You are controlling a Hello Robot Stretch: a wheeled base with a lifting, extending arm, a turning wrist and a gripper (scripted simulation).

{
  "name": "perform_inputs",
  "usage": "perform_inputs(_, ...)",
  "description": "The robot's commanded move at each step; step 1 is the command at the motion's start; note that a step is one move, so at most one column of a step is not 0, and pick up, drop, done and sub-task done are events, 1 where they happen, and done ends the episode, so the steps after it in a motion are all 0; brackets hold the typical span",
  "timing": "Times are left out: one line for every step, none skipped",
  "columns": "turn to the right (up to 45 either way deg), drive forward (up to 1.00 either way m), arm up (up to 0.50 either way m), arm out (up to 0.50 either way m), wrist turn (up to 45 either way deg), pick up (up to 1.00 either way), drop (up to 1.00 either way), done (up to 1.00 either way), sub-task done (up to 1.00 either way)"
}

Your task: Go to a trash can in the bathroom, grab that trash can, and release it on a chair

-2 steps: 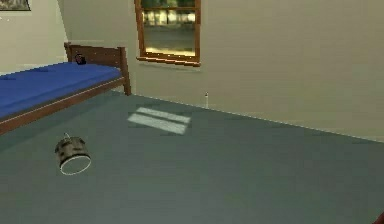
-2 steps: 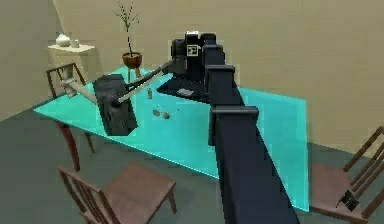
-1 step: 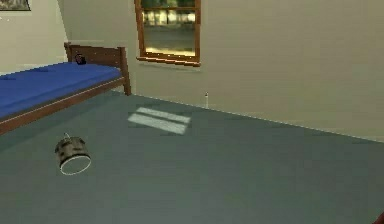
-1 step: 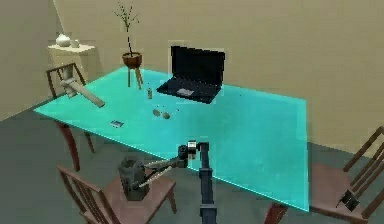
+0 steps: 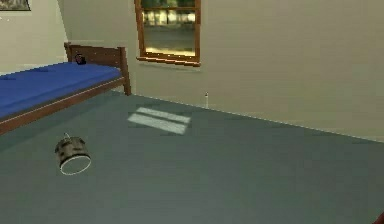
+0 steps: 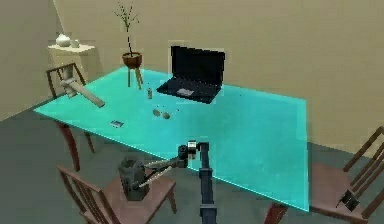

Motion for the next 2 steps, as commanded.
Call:
perform_inputs(0.0, 0.00, 0.00, 0.00, 0.0, 0.00, 1.00, 0.00, 0.00)
perform_inputs(0.0, 0.00, 0.10, 0.00, 0.0, 0.00, 0.00, 0.00, 0.00)
